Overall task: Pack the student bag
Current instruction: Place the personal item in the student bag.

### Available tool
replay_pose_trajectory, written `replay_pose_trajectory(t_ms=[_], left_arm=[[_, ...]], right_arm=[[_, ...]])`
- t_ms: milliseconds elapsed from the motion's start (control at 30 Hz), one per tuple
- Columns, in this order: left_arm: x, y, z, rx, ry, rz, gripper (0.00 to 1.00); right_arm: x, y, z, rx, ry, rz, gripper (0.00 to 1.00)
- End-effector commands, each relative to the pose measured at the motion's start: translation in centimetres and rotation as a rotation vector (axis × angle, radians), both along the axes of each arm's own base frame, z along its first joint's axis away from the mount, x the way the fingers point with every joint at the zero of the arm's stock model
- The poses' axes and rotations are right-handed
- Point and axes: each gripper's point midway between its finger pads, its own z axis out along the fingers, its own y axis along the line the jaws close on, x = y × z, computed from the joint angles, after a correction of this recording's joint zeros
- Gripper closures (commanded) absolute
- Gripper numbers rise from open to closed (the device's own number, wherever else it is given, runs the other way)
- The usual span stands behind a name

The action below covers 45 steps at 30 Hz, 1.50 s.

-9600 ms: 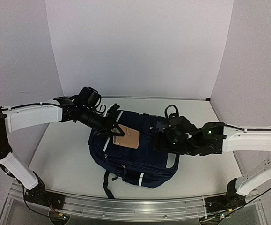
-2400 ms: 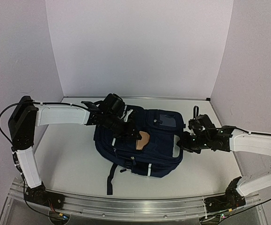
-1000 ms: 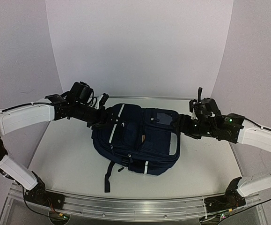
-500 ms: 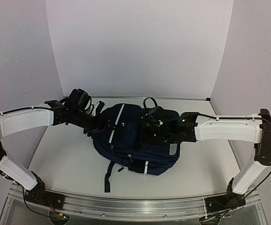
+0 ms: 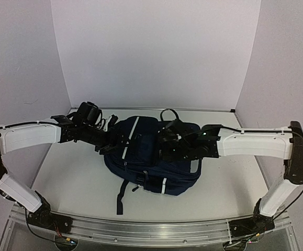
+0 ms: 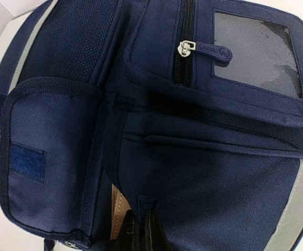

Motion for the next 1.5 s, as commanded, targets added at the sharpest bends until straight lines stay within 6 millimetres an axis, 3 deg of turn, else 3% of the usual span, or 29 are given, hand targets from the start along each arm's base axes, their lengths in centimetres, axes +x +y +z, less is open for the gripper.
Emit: replay_pose_trajectory(t_ms=[0, 67, 100, 267, 433, 633, 833, 933, 1133, 1467], left_arm=[[0.2, -1.3, 1.3, -0.091, -0.022, -0.039, 0.11], [0.1, -1.7, 1.5, -0.111, -0.02, -0.055, 0.11], [0.1, -1.8, 1.6, -0.119, -0.018, -0.062, 0.11], [0.2, -2.2, 2.2, -0.15, -0.027, -0.071, 0.11], [0.2, -3.3, 1.8, -0.187, 0.003, -0.095, 0.18], [0.1, -4.8, 0.3, -0.166, 0.042, -0.134, 0.22], [-0.9, -7.6, 1.3, -0.182, 0.007, -0.221, 0.3], [-1.4, -9.0, 1.8, -0.191, -0.014, -0.259, 0.33], [-2.6, -11.8, 2.3, -0.216, -0.025, -0.337, 0.33], [-4.2, -15.1, 3.5, -0.313, -0.037, -0.433, 0.3]], right_arm=[[-0.3, 0.8, 6.8, 0.344, -0.04, 0.082, 0.89], [-0.7, 0.9, 7.5, 0.416, -0.035, 0.117, 0.7], [-1.0, 0.8, 8.0, 0.444, -0.038, 0.131, 0.66], [-1.2, -0.8, 9.4, 0.507, -0.074, 0.122, 0.59], [-0.5, -2.9, 6.9, 0.409, -0.077, 0.04, 0.61], [1.5, -9.0, 2.6, 0.213, -0.049, -0.138, 0.53], [2.1, -14.2, 1.4, 0.172, -0.057, -0.243, 0.47], [2.0, -16.4, -0.4, 0.139, -0.03, -0.293, 0.49], [1.2, -17.3, -2.9, 0.118, 0.029, -0.306, 0.52], [1.0, -17.2, -3.2, 0.124, 0.034, -0.303, 0.53]])
